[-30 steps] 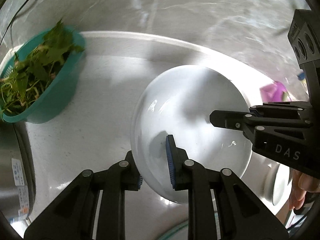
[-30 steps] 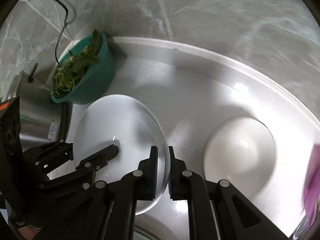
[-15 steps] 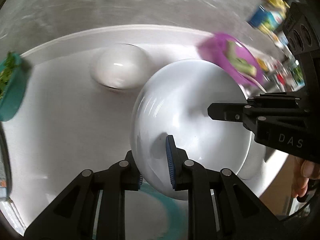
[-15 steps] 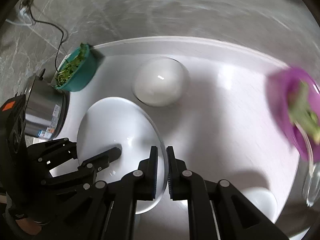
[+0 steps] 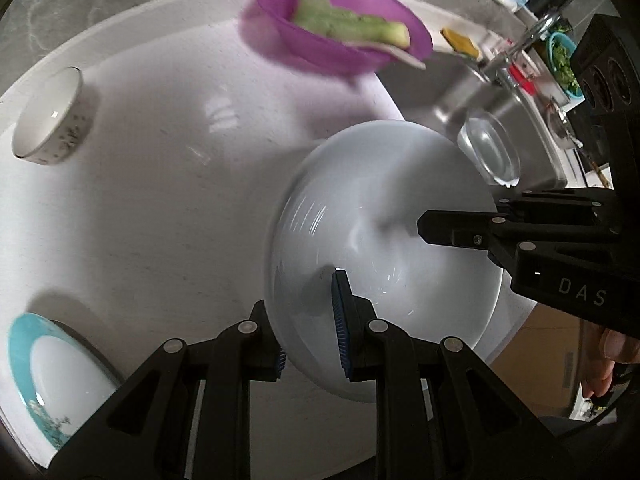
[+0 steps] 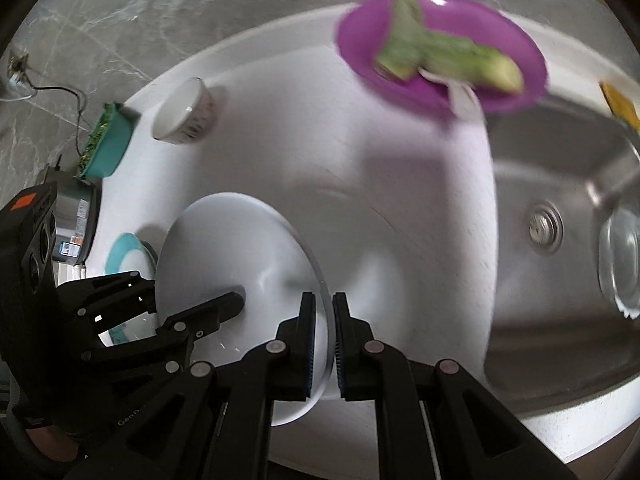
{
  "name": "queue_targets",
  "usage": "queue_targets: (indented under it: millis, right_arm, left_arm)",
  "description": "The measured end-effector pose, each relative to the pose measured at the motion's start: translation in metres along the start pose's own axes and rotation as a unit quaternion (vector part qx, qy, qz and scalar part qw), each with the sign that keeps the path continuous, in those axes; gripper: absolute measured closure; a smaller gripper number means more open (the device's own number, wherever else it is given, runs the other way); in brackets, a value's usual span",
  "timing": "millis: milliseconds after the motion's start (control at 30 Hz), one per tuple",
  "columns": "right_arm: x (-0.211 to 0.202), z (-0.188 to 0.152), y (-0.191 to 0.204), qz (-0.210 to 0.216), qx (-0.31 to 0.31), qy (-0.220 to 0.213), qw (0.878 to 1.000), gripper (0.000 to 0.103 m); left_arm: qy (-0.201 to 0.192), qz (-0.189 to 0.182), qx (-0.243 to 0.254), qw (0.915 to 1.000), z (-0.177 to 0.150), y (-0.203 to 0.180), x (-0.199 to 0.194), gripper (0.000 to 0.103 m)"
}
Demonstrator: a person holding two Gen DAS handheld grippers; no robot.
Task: Organize plates and bowls
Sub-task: 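Carry the white bowl with both grippers and lower it onto the white plate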
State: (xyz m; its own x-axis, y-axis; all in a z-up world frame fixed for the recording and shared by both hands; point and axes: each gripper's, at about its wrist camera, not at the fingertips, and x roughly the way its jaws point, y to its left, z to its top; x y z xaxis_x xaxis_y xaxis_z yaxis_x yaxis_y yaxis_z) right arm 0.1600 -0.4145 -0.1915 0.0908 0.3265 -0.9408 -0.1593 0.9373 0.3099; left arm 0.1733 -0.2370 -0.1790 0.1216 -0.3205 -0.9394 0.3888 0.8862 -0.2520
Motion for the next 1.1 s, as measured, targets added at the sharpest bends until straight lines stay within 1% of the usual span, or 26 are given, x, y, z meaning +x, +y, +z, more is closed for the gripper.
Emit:
queue_targets:
  millis: [33,167,300,333,467,700,800,1033,1100]
  right_arm:
    - [0.003,-0.002,-0.005,0.002,0.002,0.002,1.000,0.092]
    - [0.013,-0.006,-0.012,0.002,-0.002,0.007,1.000,0.092]
    - [0.023,-0.005,-0.017,0.005,-0.003,0.014,1.000,0.092]
    - [0.024,-0.005,-0.017,0.005,-0.004,0.015,1.000,0.092]
    - [0.030,-0.002,-0.019,0.004,-0.004,0.016,1.000,0.092]
    - [0.040,-0.005,-0.018,-0.002,-0.004,0.021,1.000,0.092]
    - [0.045,-0.006,-0.016,-0.012,-0.013,0.022,1.000,0.092]
    - [0.049,-0.008,-0.011,-0.027,-0.024,0.018,0.999,0.091]
    - [0.048,-0.008,-0.010,-0.032,-0.027,0.015,0.999,0.091]
  left_arm:
    - [0.002,0.003,-0.001,1.0000,0.000,-0.004,0.010,0.085]
    - [0.003,0.020,-0.003,0.9998,-0.011,-0.014,0.023,0.085]
    - [0.005,0.028,-0.010,0.9995,-0.010,-0.005,0.030,0.085]
    - [0.005,0.030,-0.012,0.9995,-0.003,-0.003,0.037,0.085]
    - [0.006,0.036,-0.018,0.9992,0.005,-0.004,0.051,0.084]
    - [0.004,0.047,-0.023,0.9986,0.009,-0.002,0.065,0.084]
    - [0.007,0.051,-0.026,0.9983,0.009,0.002,0.069,0.083]
    - [-0.002,0.064,-0.021,0.9977,0.014,0.001,0.076,0.082]
    - [-0.006,0.065,-0.021,0.9977,0.014,0.001,0.077,0.081]
